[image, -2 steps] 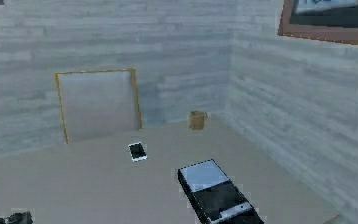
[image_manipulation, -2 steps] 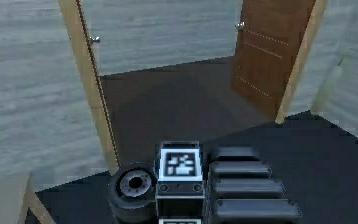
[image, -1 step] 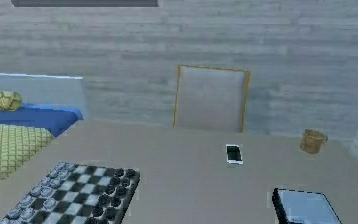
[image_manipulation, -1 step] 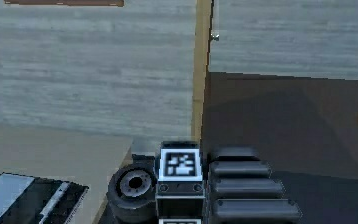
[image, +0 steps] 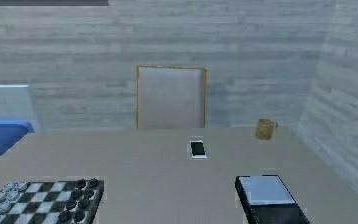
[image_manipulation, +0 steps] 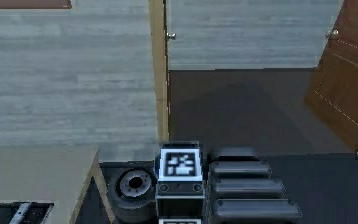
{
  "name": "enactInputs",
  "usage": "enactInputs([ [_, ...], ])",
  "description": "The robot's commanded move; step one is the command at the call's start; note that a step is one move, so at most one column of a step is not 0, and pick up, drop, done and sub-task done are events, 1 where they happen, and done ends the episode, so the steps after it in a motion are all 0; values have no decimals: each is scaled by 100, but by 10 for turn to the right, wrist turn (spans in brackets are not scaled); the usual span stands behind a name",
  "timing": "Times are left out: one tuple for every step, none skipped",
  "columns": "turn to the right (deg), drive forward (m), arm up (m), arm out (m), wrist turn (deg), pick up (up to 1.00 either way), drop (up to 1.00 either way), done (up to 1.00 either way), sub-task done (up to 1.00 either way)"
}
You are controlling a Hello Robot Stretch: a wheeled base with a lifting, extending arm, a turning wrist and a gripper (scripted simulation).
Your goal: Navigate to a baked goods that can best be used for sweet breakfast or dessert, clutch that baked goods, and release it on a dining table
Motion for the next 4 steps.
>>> enactInputs([
  [60,0,0,0,0,0,0,0,0],
  [-450,0,0,0,0,0,0,0,0],
  [-300,0,0,0,0,0,0,0,0],
  [0,10,0,0,0,0,0,0,0],
])
